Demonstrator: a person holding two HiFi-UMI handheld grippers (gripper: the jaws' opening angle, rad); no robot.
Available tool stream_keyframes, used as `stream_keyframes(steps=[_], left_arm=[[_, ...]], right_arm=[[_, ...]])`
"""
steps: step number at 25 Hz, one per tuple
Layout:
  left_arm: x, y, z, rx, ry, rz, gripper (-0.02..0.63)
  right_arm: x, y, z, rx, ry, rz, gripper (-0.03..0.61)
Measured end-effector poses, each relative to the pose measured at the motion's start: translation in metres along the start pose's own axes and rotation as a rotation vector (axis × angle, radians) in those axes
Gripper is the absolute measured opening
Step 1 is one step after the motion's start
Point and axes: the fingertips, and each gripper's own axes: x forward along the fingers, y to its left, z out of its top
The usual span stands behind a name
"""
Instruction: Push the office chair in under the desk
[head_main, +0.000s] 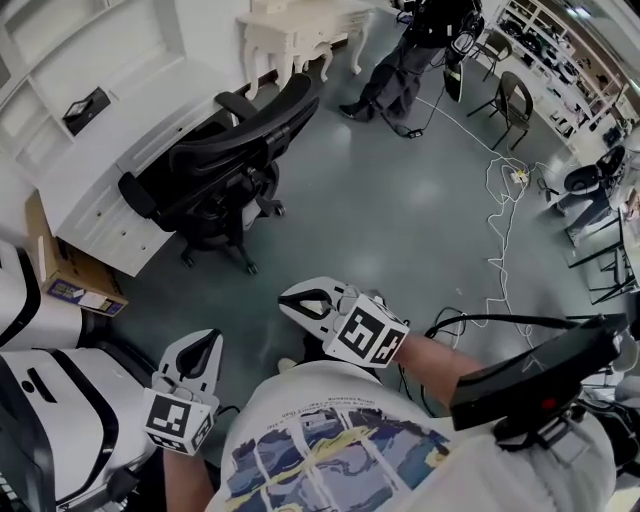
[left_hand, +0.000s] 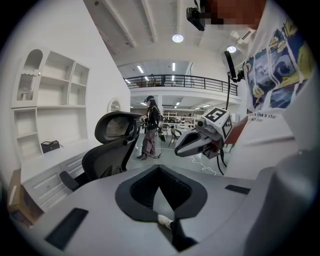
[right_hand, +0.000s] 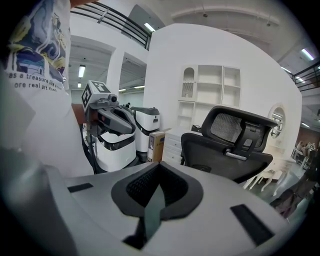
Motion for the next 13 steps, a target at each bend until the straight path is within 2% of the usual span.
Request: stream_keyframes(steps=[13], left_arm=[[0.015,0.015,0.001,0.005,0.028,-0.005,0.013]], right_arm=[[0.009,-0.019,-0.006,0.016,0.011,0.002,0.025]])
